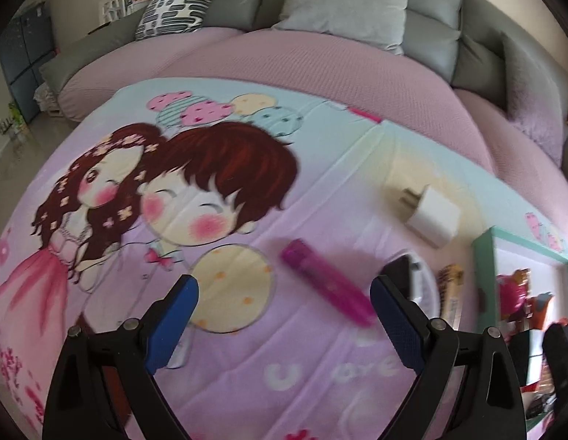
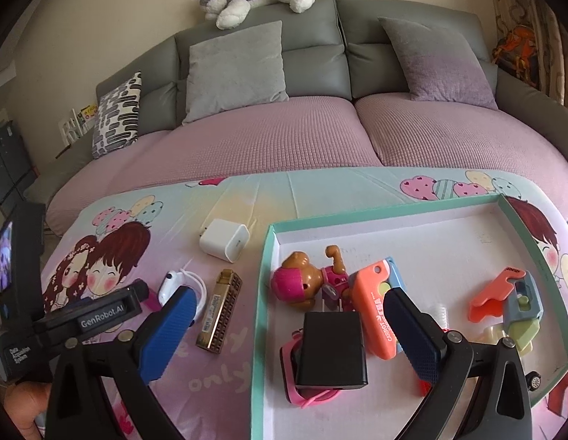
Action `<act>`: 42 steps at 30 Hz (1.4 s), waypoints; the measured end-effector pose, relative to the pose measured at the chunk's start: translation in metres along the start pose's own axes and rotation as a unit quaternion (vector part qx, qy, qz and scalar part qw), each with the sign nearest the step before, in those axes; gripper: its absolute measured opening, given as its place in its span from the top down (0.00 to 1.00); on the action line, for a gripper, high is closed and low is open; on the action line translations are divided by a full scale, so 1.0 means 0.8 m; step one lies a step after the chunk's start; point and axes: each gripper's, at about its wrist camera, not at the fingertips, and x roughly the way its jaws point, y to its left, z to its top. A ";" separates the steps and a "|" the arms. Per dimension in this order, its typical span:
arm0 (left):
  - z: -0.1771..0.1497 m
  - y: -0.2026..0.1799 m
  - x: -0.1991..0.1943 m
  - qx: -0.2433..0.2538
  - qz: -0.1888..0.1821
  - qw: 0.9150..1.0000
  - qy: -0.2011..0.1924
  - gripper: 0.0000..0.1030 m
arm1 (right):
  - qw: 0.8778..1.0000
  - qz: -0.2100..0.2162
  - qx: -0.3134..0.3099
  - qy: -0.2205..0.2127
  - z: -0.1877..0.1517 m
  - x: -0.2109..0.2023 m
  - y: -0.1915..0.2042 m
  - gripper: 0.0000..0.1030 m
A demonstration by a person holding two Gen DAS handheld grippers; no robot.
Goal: Organize rigid objects
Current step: 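Move the left tool to the pink lighter while the right tool approaches the white smartwatch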
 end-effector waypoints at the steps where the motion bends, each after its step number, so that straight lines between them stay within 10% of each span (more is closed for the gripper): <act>1: 0.000 0.003 0.002 0.000 0.002 1.000 0.003 0.08 | 1.000 -0.001 -0.003 0.003 0.000 0.002 0.003 0.00; 15: 0.001 0.005 0.031 -0.027 -0.047 0.998 0.021 0.08 | 1.000 -0.013 -0.025 0.007 0.002 0.012 0.025 0.00; 42: -0.025 0.025 0.021 0.013 0.055 0.998 0.040 0.08 | 0.999 0.012 -0.034 0.009 -0.005 0.012 0.032 0.00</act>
